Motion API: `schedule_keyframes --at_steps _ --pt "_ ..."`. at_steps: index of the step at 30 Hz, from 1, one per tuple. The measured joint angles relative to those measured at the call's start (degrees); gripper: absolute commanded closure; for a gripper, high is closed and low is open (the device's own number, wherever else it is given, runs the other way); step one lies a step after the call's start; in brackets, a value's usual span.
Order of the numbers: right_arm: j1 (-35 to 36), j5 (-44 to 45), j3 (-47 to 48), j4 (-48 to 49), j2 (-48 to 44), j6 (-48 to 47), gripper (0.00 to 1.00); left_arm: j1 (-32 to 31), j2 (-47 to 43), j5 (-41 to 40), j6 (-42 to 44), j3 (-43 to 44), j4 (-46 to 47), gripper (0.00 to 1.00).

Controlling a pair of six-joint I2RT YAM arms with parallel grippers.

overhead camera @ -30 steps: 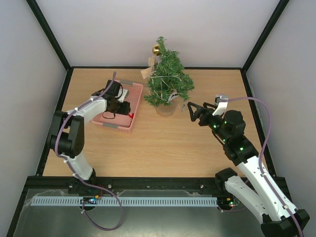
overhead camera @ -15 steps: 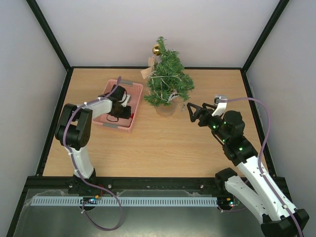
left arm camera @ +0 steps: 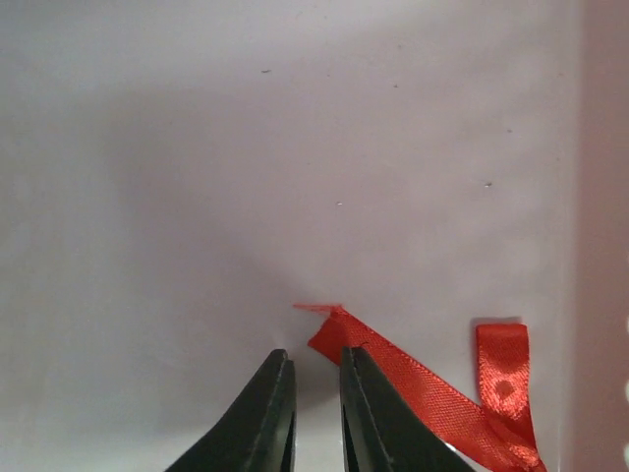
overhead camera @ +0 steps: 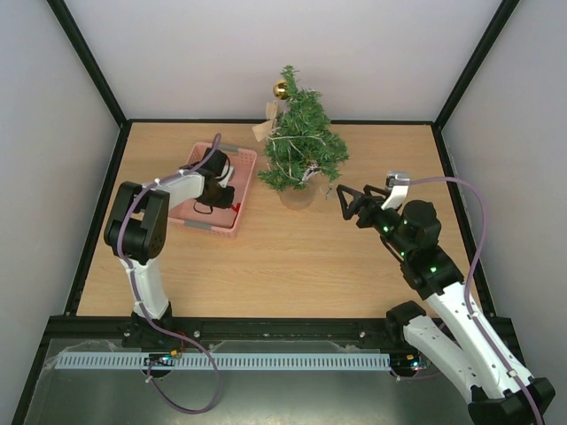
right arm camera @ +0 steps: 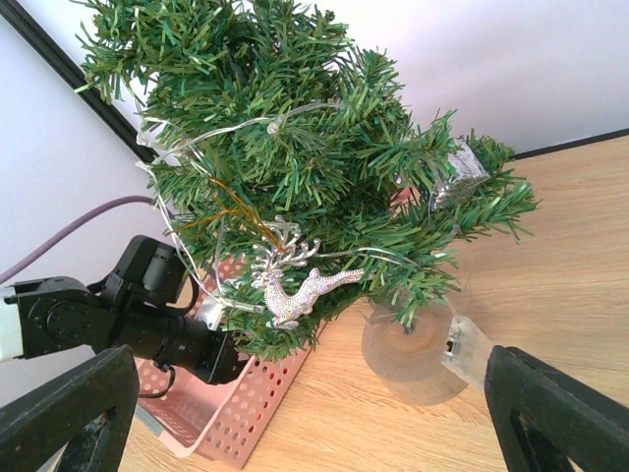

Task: Decorate the small christmas tree
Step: Pick up the decoration item from the storage box.

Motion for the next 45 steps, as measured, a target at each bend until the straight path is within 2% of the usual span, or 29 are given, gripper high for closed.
schedule_keyframes --at_steps 1,4,6,10,24,27,31,39,45 --pt "0.00 0.00 -0.11 0.00 -0.13 0.02 0.06 -0.02 0.07 -0.33 -0.09 0.24 -0.28 0.85" --pt "0.00 -0.02 -0.22 -0.02 -0.22 0.02 0.06 -0.44 0.07 -1.20 -0.39 1.03 -1.14 0.74" --pt "0.00 -0.02 -0.22 0.00 -0.24 0.02 0.06 -0.79 -0.04 -1.33 -0.90 1.20 -1.09 0.71" --pt "0.00 -0.02 -0.22 -0.02 -0.59 0.07 0.07 -1.68 -1.31 -1.16 -3.23 1.20 -0.70 0.74" --pt "0.00 -0.50 -0.59 0.17 -1.16 0.20 0.08 -3.15 -0.11 -1.86 -9.66 0.59 0.55 0.70" --pt "0.00 -0.68 -0.59 0.20 -1.16 0.22 0.08 -3.23 0.85 -3.30 -9.81 0.55 0.79 0.78" --pt "0.00 -0.94 -0.59 0.20 -1.16 0.22 0.09 -3.37 0.90 -4.52 -9.92 0.55 1.46 0.97" --pt "0.00 -1.79 -0.59 0.20 -1.27 1.25 0.15 -3.02 0.17 -5.33 -8.31 0.63 1.25 0.98" --pt "0.00 -2.97 -0.24 0.35 -0.76 3.91 0.17 -2.60 -8.92 -4.61 -6.78 0.61 1.16 0.98"
